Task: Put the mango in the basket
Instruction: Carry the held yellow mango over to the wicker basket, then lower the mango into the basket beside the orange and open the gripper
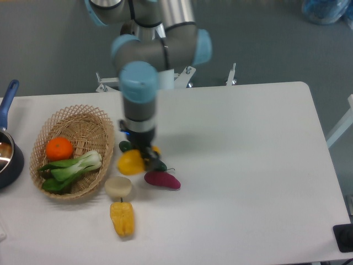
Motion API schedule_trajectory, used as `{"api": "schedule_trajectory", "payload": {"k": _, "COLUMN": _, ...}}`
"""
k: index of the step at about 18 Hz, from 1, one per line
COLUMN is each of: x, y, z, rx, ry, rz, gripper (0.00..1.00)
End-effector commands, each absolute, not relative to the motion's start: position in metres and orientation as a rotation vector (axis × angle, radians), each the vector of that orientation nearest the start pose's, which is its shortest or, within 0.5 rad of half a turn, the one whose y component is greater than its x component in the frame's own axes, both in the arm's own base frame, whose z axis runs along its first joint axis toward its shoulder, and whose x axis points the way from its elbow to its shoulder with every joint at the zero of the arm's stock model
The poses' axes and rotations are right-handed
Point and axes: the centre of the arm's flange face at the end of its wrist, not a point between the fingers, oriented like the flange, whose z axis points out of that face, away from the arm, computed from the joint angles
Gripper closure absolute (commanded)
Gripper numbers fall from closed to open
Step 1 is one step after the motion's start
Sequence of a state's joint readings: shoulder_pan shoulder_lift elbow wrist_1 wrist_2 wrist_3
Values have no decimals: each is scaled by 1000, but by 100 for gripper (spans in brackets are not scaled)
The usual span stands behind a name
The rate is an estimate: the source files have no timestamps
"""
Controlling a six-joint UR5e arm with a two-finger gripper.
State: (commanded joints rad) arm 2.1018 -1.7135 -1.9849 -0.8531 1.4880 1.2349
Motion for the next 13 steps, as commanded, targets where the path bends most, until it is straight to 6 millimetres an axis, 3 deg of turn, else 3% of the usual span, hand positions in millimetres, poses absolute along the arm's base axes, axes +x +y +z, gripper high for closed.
{"api": "schedule_trajectory", "payload": {"k": 3, "x": -103, "y": 513, "z": 304, "rx": -2740, "ry": 1105, "rz": 126, "gripper": 89}}
{"api": "schedule_trajectory", "payload": {"k": 5, "x": -81, "y": 498, "z": 297, "rx": -2728, "ry": 1156, "rz": 110, "gripper": 87}}
{"api": "schedule_trajectory", "payload": {"k": 7, "x": -68, "y": 497, "z": 295, "rx": -2719, "ry": 1179, "rz": 103, "gripper": 82}}
{"api": "schedule_trajectory", "payload": {"k": 9, "x": -60, "y": 496, "z": 293, "rx": -2710, "ry": 1207, "rz": 97, "gripper": 62}}
{"api": "schedule_trajectory", "payload": {"k": 10, "x": -57, "y": 493, "z": 289, "rx": -2712, "ry": 1218, "rz": 87, "gripper": 16}}
{"api": "schedule_trajectory", "payload": {"k": 11, "x": -53, "y": 493, "z": 291, "rx": -2710, "ry": 1215, "rz": 93, "gripper": 0}}
{"api": "schedule_trajectory", "payload": {"k": 13, "x": -50, "y": 493, "z": 301, "rx": -2706, "ry": 1185, "rz": 113, "gripper": 0}}
